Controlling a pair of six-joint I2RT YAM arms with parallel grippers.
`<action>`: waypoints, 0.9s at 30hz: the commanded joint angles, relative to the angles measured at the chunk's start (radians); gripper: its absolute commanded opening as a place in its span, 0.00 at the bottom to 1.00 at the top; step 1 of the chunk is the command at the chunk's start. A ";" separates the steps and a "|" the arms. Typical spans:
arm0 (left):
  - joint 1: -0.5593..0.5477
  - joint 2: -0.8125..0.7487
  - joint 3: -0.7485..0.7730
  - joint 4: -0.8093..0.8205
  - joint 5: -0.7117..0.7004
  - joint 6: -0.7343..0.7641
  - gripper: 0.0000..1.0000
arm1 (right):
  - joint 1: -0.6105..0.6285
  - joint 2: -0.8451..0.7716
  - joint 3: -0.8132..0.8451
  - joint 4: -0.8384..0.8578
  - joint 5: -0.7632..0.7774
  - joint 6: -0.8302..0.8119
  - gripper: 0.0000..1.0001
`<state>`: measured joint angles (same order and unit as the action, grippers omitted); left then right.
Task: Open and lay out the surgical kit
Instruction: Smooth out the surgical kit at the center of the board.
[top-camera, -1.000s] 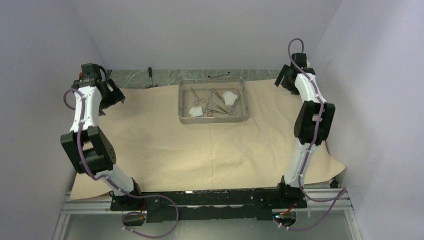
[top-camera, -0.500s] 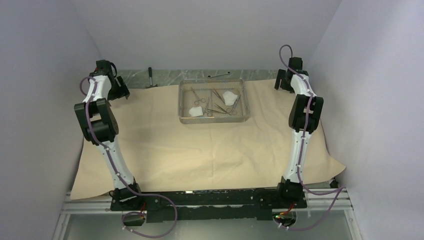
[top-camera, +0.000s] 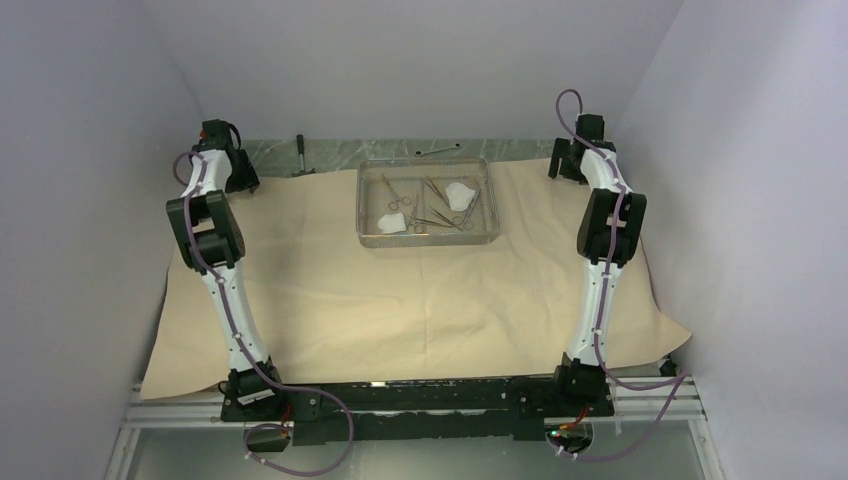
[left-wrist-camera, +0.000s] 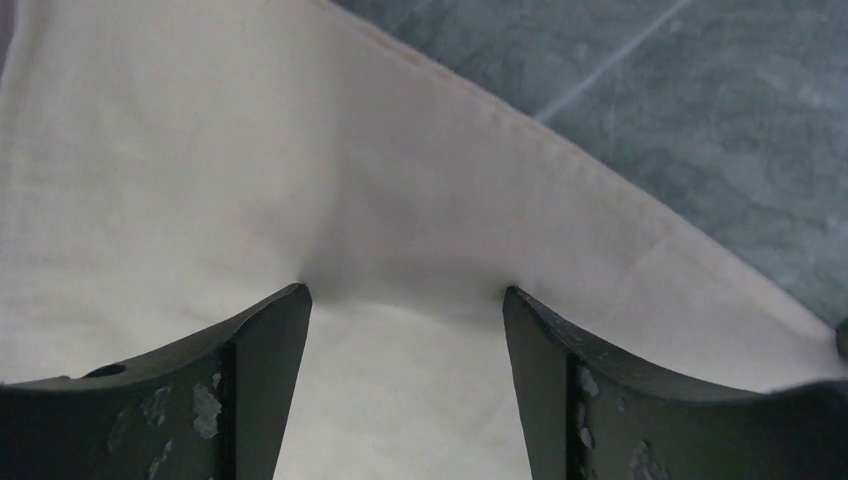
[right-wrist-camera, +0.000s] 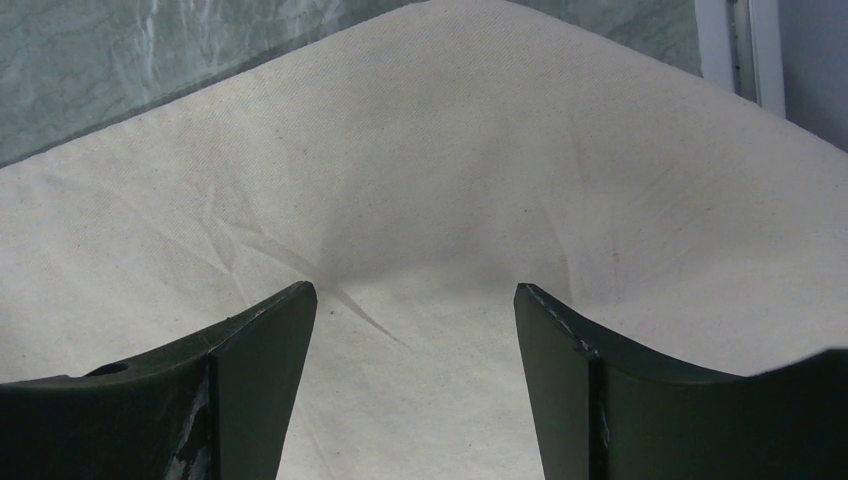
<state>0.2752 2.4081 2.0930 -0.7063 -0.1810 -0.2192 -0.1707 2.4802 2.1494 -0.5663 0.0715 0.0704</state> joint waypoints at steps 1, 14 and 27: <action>0.001 0.079 0.105 0.004 -0.004 0.011 0.73 | -0.007 -0.012 0.016 0.037 0.002 0.002 0.76; 0.000 0.251 0.261 0.020 0.004 0.060 0.74 | -0.007 0.010 -0.002 0.023 0.029 0.017 0.74; -0.001 0.124 0.214 0.113 0.191 -0.046 0.75 | -0.007 0.054 0.075 -0.030 0.000 0.098 0.74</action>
<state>0.2829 2.6183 2.3943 -0.6613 -0.1215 -0.1989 -0.1745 2.5340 2.2150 -0.5819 0.0784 0.1268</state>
